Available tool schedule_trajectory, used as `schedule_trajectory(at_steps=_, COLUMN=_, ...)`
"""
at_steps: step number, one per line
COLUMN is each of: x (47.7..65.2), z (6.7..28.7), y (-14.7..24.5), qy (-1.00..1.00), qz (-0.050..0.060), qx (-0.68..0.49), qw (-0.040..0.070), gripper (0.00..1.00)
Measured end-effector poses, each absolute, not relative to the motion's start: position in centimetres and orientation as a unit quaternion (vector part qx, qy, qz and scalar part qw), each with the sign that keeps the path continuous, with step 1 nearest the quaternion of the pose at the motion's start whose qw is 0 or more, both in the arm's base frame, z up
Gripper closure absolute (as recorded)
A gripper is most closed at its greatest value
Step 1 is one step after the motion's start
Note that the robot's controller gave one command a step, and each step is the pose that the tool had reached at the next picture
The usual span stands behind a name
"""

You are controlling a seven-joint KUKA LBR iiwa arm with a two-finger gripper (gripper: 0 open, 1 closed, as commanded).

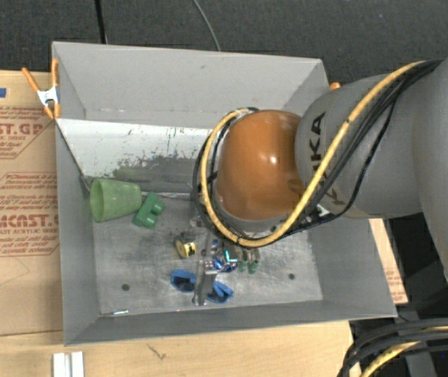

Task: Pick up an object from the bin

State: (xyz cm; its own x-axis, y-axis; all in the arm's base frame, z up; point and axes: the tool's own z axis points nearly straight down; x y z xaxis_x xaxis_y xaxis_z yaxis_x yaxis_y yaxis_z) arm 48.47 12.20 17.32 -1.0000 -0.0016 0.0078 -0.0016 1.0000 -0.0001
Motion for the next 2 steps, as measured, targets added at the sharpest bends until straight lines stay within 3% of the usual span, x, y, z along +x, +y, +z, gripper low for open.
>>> schedule_trajectory(at_steps=1, x=49.92, z=10.96, y=9.88, qy=-1.0, qz=0.0, qx=-0.018, qw=-0.002, gripper=0.0)
schedule_trajectory(at_steps=2, x=49.84, z=10.69, y=9.87, qy=-1.0, qz=0.0, qx=-0.019, qw=0.0, gripper=1.0)
